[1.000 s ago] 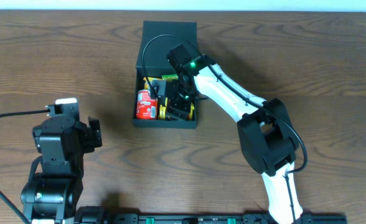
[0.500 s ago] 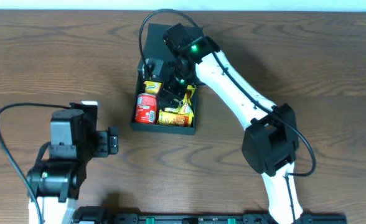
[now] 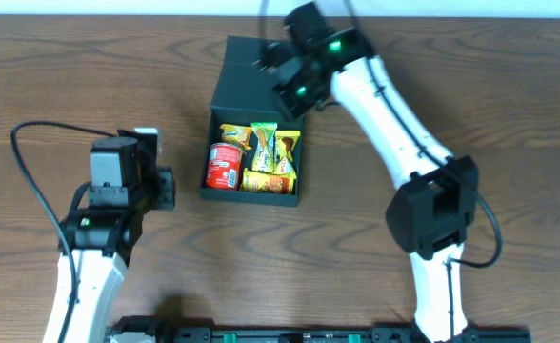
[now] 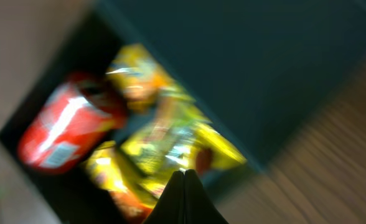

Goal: Pack container
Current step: 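Withdraw the right gripper from the box and raise both arms, then move both grippers to the box lid's back edges and grip them, then lift the lid upright with both grippers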

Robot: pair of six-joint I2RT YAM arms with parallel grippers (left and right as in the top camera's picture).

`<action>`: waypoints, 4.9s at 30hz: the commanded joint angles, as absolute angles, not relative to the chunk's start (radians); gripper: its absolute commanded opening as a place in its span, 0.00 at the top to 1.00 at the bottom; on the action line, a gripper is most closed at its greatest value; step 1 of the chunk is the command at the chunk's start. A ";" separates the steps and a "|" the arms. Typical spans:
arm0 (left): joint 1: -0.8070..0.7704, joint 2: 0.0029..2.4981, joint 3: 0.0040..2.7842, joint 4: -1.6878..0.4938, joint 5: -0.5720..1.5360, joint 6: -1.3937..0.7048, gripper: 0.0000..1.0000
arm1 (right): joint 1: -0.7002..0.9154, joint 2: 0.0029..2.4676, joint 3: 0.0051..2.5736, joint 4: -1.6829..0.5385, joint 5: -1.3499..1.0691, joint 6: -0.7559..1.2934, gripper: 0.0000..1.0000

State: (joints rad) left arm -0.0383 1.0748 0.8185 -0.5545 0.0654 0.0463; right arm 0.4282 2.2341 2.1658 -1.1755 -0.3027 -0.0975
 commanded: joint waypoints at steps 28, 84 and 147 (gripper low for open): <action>0.138 2.008 1.537 -0.514 0.574 -0.091 0.94 | 0.258 2.219 1.792 -0.757 -0.369 0.546 0.99; 0.020 2.439 1.810 -0.363 0.807 -0.180 0.94 | 0.211 2.449 1.780 -0.215 -0.614 0.724 0.99; 0.075 2.438 1.810 0.331 1.492 -0.270 0.94 | 0.104 2.448 1.791 0.166 -1.278 0.906 0.98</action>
